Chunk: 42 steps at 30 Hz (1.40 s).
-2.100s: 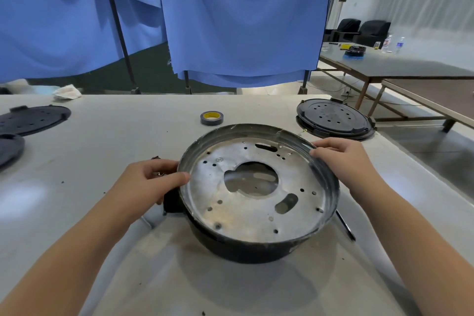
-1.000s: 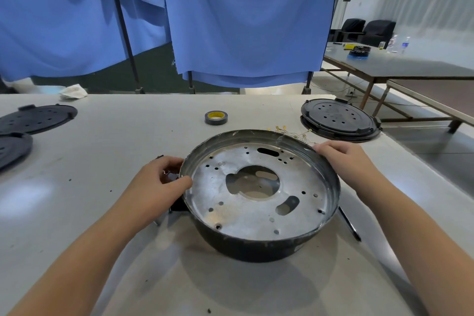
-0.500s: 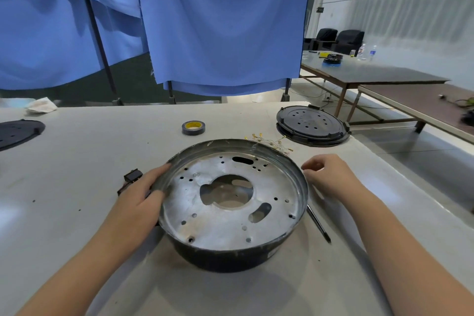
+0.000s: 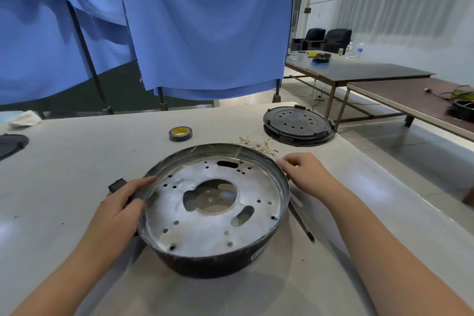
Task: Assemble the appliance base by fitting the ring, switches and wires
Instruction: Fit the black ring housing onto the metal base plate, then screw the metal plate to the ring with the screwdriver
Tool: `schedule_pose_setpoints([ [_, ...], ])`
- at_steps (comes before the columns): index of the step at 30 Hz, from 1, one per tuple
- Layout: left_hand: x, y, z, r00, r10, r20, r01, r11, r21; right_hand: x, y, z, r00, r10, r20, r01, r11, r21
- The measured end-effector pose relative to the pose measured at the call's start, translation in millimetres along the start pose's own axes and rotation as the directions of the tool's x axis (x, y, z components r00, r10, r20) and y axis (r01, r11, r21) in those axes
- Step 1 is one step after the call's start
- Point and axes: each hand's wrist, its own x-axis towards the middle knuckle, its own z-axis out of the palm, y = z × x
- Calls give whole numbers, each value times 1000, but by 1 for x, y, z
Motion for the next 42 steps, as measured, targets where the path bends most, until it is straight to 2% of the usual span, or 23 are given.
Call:
schedule_pose_setpoints([
  [2, 0, 0, -2, 1000, -2, 18, 3, 999, -32, -4, -10, 2, 1000, -7, -19, 9, 989, 145],
  [4, -1, 2, -4, 999, 29, 31, -28, 999, -22, -6, -18, 5, 999, -10, 37, -1, 958, 287],
  [6, -1, 3, -6, 997, 71, 43, -71, 997, 3, -7, -21, 8, 994, -17, 110, -21, 941, 337],
  [8, 0, 3, -10, 997, 53, 50, -53, 999, -7, -8, -22, 10, 990, -21, 143, -25, 950, 311],
  [13, 12, 4, -30, 994, -103, 28, 106, 987, -121, -7, -22, 10, 993, -13, 118, -21, 959, 283],
  [18, 15, -5, -55, 984, -169, 64, 157, 975, 156, -8, -22, 9, 999, -17, 52, 3, 965, 264],
  [21, 15, -14, -70, 973, -217, 84, 171, 912, 372, -8, -23, 9, 1000, -5, 23, -1, 962, 272],
  [24, 12, -19, -72, 915, -361, 179, 226, 827, 515, -8, -22, 10, 1000, -6, 9, 4, 965, 260],
  [26, 12, -20, -69, 903, -393, 172, 231, 784, 577, -8, -21, 10, 1000, -10, 6, 8, 965, 263],
  [33, 10, -12, -64, 864, -451, 222, 293, 811, 507, -9, -21, 9, 1000, -9, 8, 6, 964, 264],
  [42, 10, -9, -57, 899, -385, 210, 232, 823, 518, -9, -22, 9, 1000, -13, 15, 9, 968, 252],
])
